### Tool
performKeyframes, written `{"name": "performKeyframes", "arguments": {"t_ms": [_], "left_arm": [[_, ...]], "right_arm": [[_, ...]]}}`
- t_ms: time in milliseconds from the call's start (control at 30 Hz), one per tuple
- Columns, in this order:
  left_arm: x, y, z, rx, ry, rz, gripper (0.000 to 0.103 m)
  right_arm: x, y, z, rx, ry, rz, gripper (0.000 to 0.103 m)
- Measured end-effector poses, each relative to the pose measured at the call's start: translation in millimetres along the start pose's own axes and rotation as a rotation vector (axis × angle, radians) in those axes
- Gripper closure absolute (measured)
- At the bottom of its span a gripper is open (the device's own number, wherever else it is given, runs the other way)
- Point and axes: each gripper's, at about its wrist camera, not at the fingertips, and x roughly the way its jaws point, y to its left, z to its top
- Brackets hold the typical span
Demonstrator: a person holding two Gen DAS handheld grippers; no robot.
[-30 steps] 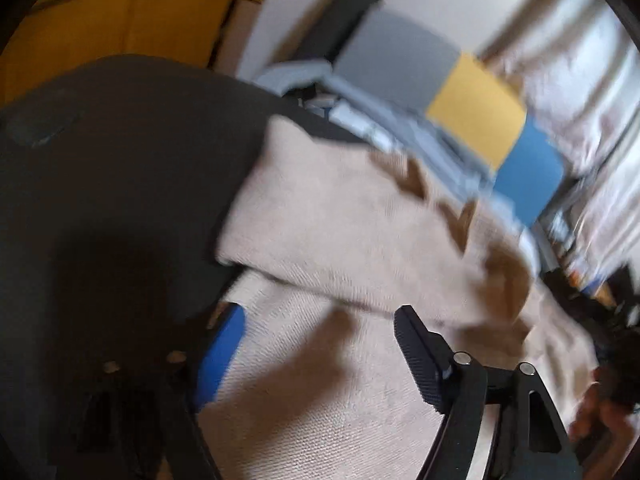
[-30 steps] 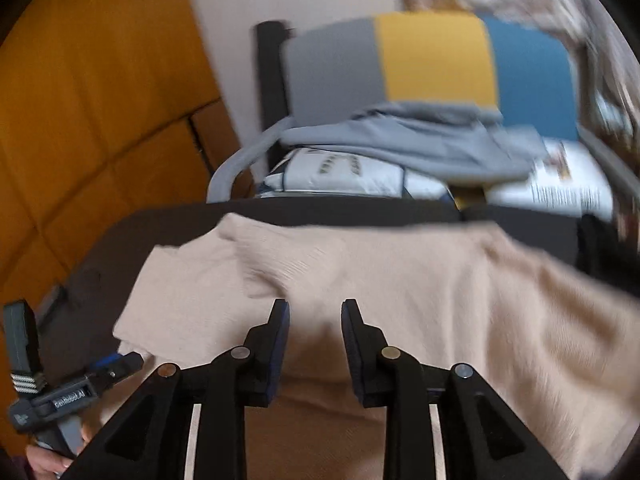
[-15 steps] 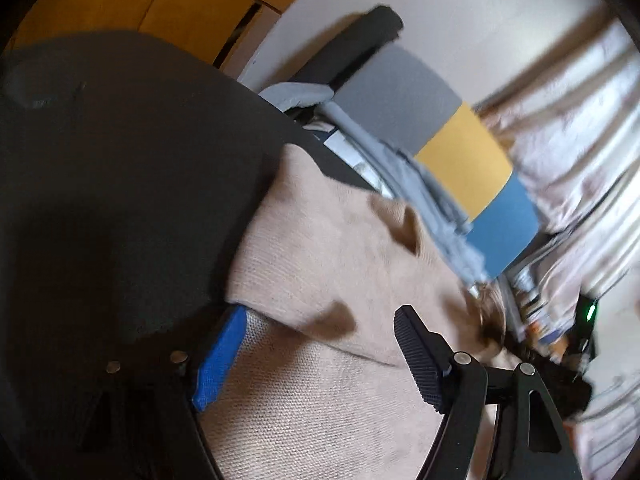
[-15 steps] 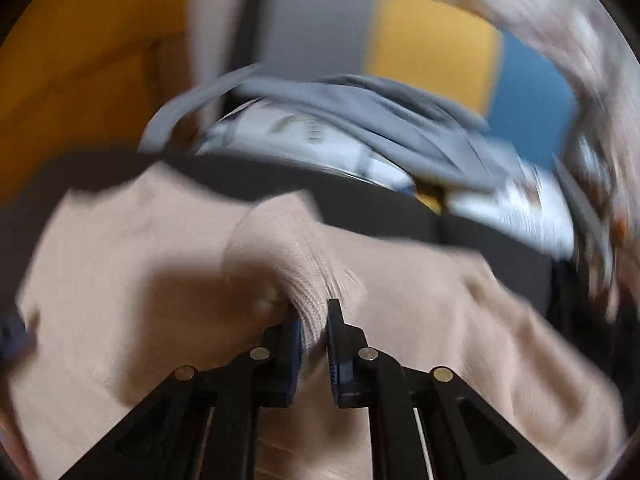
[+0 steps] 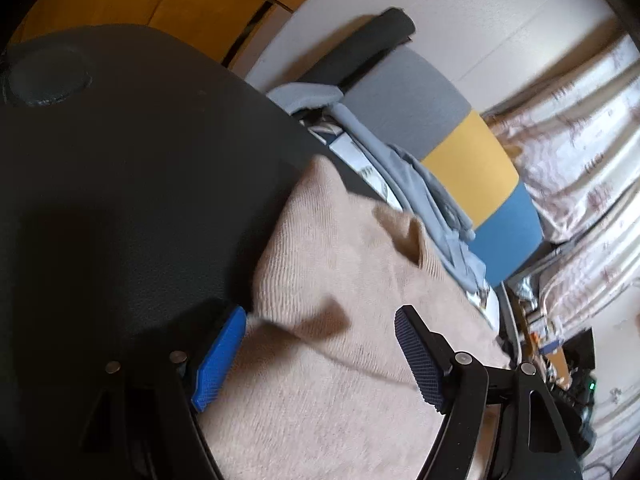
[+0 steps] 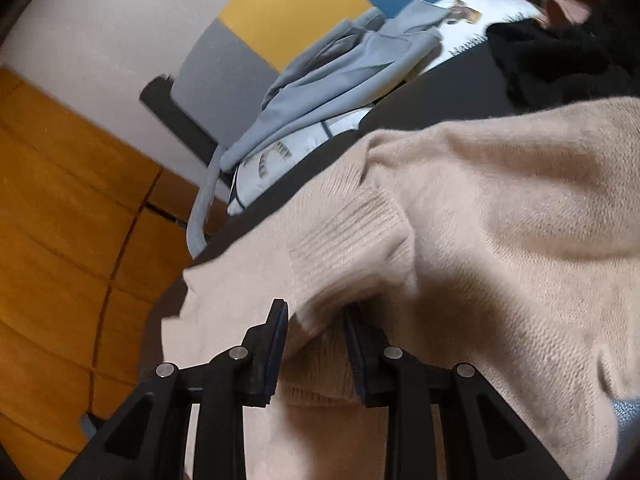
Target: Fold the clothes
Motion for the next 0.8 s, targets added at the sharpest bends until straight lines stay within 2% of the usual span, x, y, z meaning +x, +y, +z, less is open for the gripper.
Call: {"name": "performKeyframes", "arguments": {"t_ms": [67,100,133,200,267,333,367,433,533,633,800], "left_arm": [[0,2,7,-0.008,-0.030,0.022,0.024],[0,3,10,-0.014,-0.045,0.033,0.024],[-1,7,14,-0.028,-0.067,0.047,0.024],[-2,16,20,-0.045,-0.102,0.083,0.024],[-3,27,23,-0.049,-0.130,0.131,0.024],[-3,39,24,-0.089,-0.129,0.113,0.025],[-7,42,24,-0.104,-0.140,0.095,0.025],[-10,42,23,-0.102,-0.126,0.092,0.025],[-19,24,15,-0.004,-0.045,0.039,0.025],[-30,-4,2,0.128,0.021,-0.022,0.025],[-16,-57,-29,0.350,0.121,-0.060,0.025]], "right_arm": [[6,-6,7,0.060,0.022,-0.049,0.075],[9,-10,10,0.089,0.029,-0.053,0.088],[10,-12,11,0.111,0.033,-0.032,0.094],[8,-3,15,0.074,0.016,-0.002,0.098],[-2,18,17,-0.034,-0.050,0.015,0.098],[-10,31,18,-0.104,-0.107,0.014,0.098],[-11,32,19,-0.114,-0.127,-0.001,0.098],[-5,24,20,-0.088,-0.111,-0.014,0.098],[4,14,21,-0.050,-0.078,-0.011,0.098],[3,30,25,-0.072,-0.068,0.042,0.098],[-9,95,47,-0.129,-0.080,0.175,0.098]]}}
